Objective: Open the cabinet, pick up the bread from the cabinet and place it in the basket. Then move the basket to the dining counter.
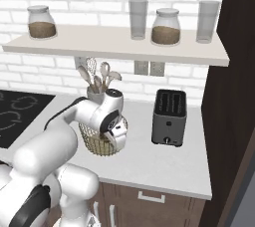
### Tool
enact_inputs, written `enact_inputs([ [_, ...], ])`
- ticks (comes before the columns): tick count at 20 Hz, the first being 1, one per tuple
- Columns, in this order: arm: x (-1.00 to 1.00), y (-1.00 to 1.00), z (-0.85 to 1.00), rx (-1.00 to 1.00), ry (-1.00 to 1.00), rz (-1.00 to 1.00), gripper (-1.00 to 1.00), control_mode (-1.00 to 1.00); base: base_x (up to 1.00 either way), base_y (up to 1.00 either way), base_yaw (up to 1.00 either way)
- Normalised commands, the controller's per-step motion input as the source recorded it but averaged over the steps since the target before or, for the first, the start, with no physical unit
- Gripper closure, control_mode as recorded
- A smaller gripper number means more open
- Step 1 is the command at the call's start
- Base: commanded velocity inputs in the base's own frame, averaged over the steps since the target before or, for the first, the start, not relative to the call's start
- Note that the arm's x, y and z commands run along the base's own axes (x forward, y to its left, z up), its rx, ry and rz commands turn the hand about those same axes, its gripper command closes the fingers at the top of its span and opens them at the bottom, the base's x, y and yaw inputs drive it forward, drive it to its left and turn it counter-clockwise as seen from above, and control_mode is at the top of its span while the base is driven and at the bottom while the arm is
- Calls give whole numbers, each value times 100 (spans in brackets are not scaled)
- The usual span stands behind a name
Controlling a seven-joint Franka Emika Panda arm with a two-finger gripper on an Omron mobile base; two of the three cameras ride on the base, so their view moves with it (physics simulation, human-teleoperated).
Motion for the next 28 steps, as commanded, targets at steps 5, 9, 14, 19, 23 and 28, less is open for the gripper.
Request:
enact_inputs([
  [5, -1, 29, -47, -1, 0, 1, 100, -100, 0, 0, 0],
  [9, 0, 11, -5, -3, 0, 0, 100, -100, 0, 0, 0],
  [14, -13, 0, 14, 0, -3, 0, 100, -100, 0, 0, 0],
  [19, -37, 1, 77, 0, -19, 4, 100, -100, 0, 0, 0],
  [23, -35, 23, 90, 0, -20, 8, 100, -100, 0, 0, 0],
  [28, -32, 15, 90, 0, -18, 6, 100, -100, 0, 0, 0],
])
